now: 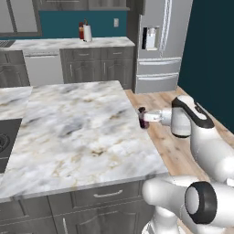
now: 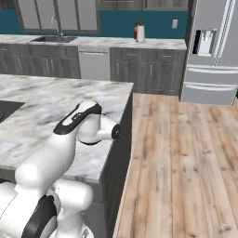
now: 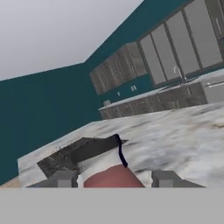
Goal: Pick the juice from the counter and place it in the open cabinet.
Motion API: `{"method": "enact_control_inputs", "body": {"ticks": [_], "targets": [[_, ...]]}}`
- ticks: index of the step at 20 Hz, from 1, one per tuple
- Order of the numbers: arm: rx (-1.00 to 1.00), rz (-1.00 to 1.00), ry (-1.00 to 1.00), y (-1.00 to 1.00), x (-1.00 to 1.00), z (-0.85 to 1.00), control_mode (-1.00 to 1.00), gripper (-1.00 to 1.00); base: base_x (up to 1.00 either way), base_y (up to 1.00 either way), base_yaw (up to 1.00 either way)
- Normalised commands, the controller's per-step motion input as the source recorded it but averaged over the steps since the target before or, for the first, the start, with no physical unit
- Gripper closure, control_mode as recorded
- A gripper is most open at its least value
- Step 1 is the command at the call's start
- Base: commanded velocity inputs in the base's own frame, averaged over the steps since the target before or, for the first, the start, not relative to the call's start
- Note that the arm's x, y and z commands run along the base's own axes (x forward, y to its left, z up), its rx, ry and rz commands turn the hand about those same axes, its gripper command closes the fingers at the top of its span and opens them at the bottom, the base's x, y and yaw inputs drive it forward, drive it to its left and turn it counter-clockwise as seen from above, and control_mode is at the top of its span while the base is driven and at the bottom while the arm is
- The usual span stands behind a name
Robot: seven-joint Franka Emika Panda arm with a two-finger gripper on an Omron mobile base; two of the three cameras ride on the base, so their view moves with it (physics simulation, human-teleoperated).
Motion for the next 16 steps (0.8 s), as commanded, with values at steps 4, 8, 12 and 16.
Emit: {"method": "enact_control_inputs", "body": {"ticks": [4, 8, 12, 16], "targets": [[0.00, -0.12, 0.00, -0.31, -0.02, 0.69, -1.00, 1.00, 0.00, 0.00, 0.00], [0.00, -0.09, 0.00, -0.30, -0.14, 0.67, -1.00, 1.00, 0.00, 0.00, 0.00], [0.01, -0.01, 0.00, -0.40, -0.32, 0.29, -1.00, 1.00, 0.00, 0.00, 0.00], [0.03, -0.04, 0.00, -0.25, -0.28, 0.31, -1.00, 1.00, 0.00, 0.00, 0.00]]}}
